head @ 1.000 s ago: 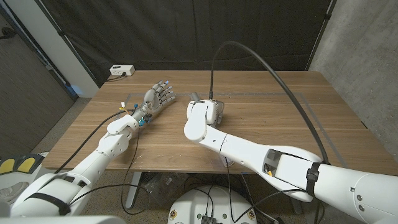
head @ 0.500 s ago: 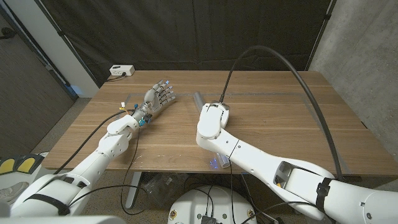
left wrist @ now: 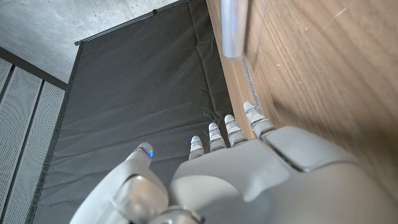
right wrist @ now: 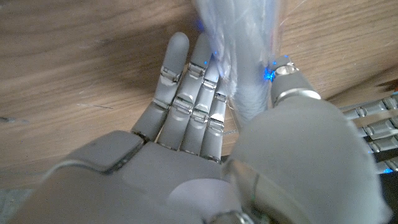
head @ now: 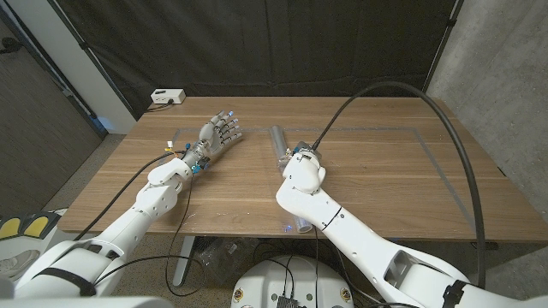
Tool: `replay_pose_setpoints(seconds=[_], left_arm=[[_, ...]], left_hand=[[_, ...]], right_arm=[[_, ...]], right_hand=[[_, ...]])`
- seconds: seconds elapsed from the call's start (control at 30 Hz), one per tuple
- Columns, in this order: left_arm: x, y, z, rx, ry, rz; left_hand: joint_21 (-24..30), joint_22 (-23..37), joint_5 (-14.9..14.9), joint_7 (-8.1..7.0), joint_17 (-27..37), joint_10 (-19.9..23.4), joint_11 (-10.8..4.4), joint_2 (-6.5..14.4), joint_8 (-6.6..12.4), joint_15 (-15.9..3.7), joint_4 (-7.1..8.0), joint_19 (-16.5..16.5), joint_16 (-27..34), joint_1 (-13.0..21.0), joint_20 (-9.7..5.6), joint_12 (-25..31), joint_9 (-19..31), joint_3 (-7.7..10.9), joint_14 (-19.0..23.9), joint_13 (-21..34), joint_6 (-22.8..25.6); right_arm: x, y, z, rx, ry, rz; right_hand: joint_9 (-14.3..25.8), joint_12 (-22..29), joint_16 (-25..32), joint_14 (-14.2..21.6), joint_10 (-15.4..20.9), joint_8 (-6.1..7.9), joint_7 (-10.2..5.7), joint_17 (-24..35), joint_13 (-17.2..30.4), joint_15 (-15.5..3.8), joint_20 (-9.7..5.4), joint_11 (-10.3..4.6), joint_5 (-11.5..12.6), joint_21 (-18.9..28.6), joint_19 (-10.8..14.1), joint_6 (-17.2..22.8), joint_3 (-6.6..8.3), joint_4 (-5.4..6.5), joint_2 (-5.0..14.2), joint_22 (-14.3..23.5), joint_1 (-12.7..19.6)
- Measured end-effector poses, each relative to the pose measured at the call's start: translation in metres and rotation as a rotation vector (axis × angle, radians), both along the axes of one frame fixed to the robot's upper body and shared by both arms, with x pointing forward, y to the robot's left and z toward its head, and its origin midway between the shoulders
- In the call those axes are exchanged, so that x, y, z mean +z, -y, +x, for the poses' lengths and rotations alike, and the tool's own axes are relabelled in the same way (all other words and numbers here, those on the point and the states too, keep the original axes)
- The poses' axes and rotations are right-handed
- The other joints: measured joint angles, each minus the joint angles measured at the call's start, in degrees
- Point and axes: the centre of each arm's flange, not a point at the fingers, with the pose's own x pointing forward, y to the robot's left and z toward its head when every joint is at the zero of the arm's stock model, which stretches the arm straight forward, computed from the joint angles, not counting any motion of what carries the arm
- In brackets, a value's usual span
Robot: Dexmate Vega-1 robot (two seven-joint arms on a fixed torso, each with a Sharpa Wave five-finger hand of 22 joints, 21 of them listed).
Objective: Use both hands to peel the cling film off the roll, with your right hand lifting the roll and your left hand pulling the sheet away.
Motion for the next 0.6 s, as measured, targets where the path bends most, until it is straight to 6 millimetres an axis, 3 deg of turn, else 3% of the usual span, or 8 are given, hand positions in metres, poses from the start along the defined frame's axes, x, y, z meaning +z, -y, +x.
replay_pose_setpoints(seconds=[0.07, 0.1, 0.23, 0.3, 0.33, 0.4, 0.57, 0.6], left_arm=[[0.000, 0.000, 0.000, 0.000, 0.000, 0.000], [0.000, 0.000, 0.000, 0.000, -0.001, 0.000], [-0.001, 0.000, 0.001, 0.002, -0.003, -0.001], [-0.001, -0.001, 0.001, 0.002, -0.004, -0.001], [-0.001, -0.001, 0.001, 0.002, -0.004, -0.001], [0.000, -0.001, 0.001, 0.002, -0.004, -0.001], [0.000, -0.001, 0.002, 0.003, -0.005, -0.001], [0.000, -0.001, 0.002, 0.003, -0.005, -0.001]], left_hand=[[0.0, 0.0, 0.0, 0.00, 0.0, 0.0, 0.00, 0.0, 0.00, 0.00, -0.03, 0.0, 0.0, 0.0, 0.00, 0.0, 0.0, -0.03, 0.0, 0.0, 0.0], [0.0, 0.0, 0.0, 0.00, 0.0, 0.0, 0.03, 0.0, 0.00, 0.00, -0.18, 0.0, 0.0, 0.0, 0.00, 0.0, 0.0, -0.18, 0.0, 0.0, 0.0], [0.0, 0.0, 0.0, 0.00, 0.0, 0.1, 0.11, 0.0, 0.00, 0.00, -0.25, 0.0, 0.0, 0.0, 0.00, -0.5, 0.0, -0.25, 0.0, 0.0, 0.0], [0.0, 0.0, 0.0, 0.00, 0.0, 0.1, 0.11, 0.0, 0.00, 0.00, -0.25, 0.0, 0.0, 0.0, 0.00, -0.5, 0.0, -0.25, 0.0, 0.0, 0.0], [0.0, 0.0, 0.0, 0.00, 0.0, 0.1, 0.11, 0.0, 0.00, 0.00, -0.25, 0.0, 0.0, 0.0, 0.00, -0.5, 0.0, -0.25, 0.0, 0.0, 0.0], [0.0, 0.0, 0.0, 0.00, 0.0, 0.1, 0.10, 0.0, 0.00, 0.00, -0.25, 0.0, 0.0, 0.0, 0.00, -0.5, 0.0, -0.25, 0.0, 0.0, 0.0], [0.0, 0.0, 0.0, 0.00, 0.0, 0.1, 0.12, 0.0, 0.00, 0.00, -0.25, 0.0, -0.3, 0.0, 0.00, -0.5, 0.0, -0.24, 0.0, 0.0, 0.0], [-0.2, 0.0, 0.0, 0.00, 0.0, 0.1, 0.12, 0.0, 0.00, 0.00, -0.25, 0.0, -0.3, 0.0, 0.00, -0.5, 0.0, -0.24, 0.0, 0.0, 0.0]], right_arm=[[0.003, -0.007, 0.000, 0.032, 0.030, 0.009], [-0.003, 0.010, 0.001, 0.022, 0.016, 0.122], [-0.006, 0.019, 0.002, 0.047, 0.045, 0.229], [-0.002, 0.014, 0.002, 0.071, 0.071, 0.242], [-0.006, 0.026, 0.003, 0.060, 0.072, 0.297], [-0.009, 0.031, 0.003, 0.058, 0.075, 0.326], [-0.002, 0.027, 0.002, 0.119, 0.142, 0.417], [-0.010, 0.027, 0.001, 0.121, 0.132, 0.422]], right_hand=[[0.0, 0.0, 0.0, 0.1, 0.1, 0.06, 0.00, 0.1, 0.1, -0.04, -0.06, -0.05, 0.1, 0.0, 0.1, 0.0, 0.00, 0.00, 0.00, -0.1, 0.0], [0.0, 0.0, 0.0, 0.1, 0.1, 0.22, 0.00, 0.1, 0.2, -0.04, -0.06, -0.05, 0.4, 0.0, 0.1, 0.0, 0.00, 0.00, 0.00, -0.1, 0.0], [0.2, 0.3, 0.0, 0.7, 0.3, 0.23, -0.01, 0.4, 0.5, -0.05, -0.16, 0.19, 0.6, 0.0, 0.6, 0.0, 0.00, 0.00, 0.00, -0.1, 0.0], [0.3, 0.3, 0.0, 0.7, 0.4, 0.22, -0.01, 0.4, 0.6, -0.05, -0.16, 0.24, 0.6, 0.0, 0.6, 0.0, 0.00, 0.00, 0.00, 0.0, 0.0], [0.4, 0.3, 0.0, 0.7, 0.4, 0.22, -0.01, 0.4, 0.7, -0.05, -0.16, 0.24, 0.6, 0.0, 0.6, 0.0, 0.00, 0.00, 0.00, 0.1, 0.0], [0.5, 0.5, 0.0, 0.7, 0.4, 0.22, -0.01, 0.6, 0.9, -0.05, -0.33, 0.24, 1.0, 0.0, 0.8, 0.0, 0.00, 0.00, 0.00, 0.3, 0.0], [0.6, 0.5, 0.0, 1.2, 0.4, 0.33, -0.01, 0.8, 1.4, -0.04, -0.37, 0.25, 1.4, 0.0, 0.8, 0.0, 0.00, 0.00, 0.00, 0.8, 0.0], [0.7, 0.5, 0.0, 1.3, 0.4, 0.41, -0.01, 0.8, 1.5, -0.04, -0.37, 0.26, 1.5, 0.0, 0.8, 0.0, 0.00, 0.00, 0.00, 0.9, 0.0]])
